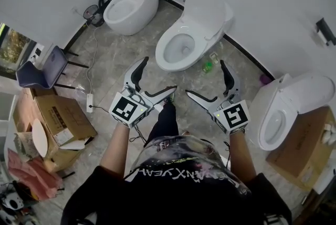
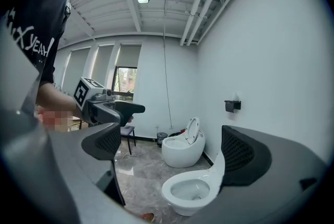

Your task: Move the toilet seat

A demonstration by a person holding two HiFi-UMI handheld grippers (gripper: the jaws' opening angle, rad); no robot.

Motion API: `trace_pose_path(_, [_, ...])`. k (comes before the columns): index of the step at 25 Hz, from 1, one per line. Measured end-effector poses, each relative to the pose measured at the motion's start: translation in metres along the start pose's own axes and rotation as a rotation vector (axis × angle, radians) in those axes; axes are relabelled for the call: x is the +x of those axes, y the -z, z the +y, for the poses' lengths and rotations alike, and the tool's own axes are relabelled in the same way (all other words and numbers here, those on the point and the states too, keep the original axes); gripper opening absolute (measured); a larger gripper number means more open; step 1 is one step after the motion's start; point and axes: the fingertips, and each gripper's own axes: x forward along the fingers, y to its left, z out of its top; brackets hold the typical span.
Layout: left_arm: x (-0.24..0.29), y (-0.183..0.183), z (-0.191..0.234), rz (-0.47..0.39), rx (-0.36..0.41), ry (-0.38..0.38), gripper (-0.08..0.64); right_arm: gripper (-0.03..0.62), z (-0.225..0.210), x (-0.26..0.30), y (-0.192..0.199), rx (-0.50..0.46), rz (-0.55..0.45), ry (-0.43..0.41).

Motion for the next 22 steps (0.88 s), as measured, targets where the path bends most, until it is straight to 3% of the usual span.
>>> trace_pose_path(14, [0.097,0.03,0.135,0.059,-0.048,0.063,0.511,0.584,-0.093,0.137,0.012,0.047,0.072,0.006])
trace_pose_path(22, [0.125,0.048,0.198,0.068,-0.09,0.086,0.511,0.584,-0.123,0.201,0.019,0.061,0.114,0.031])
